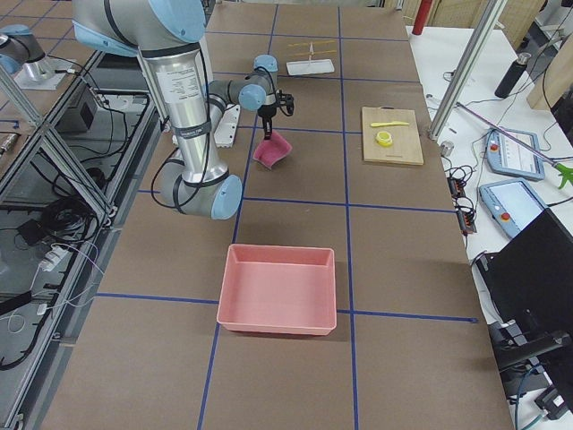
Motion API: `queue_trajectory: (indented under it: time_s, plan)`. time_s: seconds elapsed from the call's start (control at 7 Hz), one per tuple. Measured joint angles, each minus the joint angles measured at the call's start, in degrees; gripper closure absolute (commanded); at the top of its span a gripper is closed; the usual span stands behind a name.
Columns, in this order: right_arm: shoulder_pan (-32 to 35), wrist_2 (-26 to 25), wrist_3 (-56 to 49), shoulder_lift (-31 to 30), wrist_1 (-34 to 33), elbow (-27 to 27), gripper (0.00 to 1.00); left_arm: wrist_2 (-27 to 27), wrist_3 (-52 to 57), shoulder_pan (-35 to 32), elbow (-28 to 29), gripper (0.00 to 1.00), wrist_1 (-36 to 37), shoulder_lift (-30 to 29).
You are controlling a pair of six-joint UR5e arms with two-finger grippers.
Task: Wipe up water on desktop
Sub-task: 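Carry the cloth with the right gripper over the pink bin, then open the right gripper to drop the cloth into the pink bin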
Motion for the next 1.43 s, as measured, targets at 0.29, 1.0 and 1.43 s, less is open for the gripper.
queue_trajectory:
  time_s: [0.29,1.0,1.43]
  plan:
    - [2.28,0.51,-0.63,-2.22,-0.48,0.82,1.0,0.0,0.0,0.1,0.09,0.02,0.0,-0.36]
    - [24.77,10.12,-28.31,-33.17,-0.65,18.48,1.0,-0.08,-0.77,0.13,-0.27,0.02,0.08,-0.73]
    - [46.3,13.98,-60.79,-39.78,-7.74,19.14,1.0,-0.08,-0.93,0.01,-0.98,0.02,0.03,-0.52]
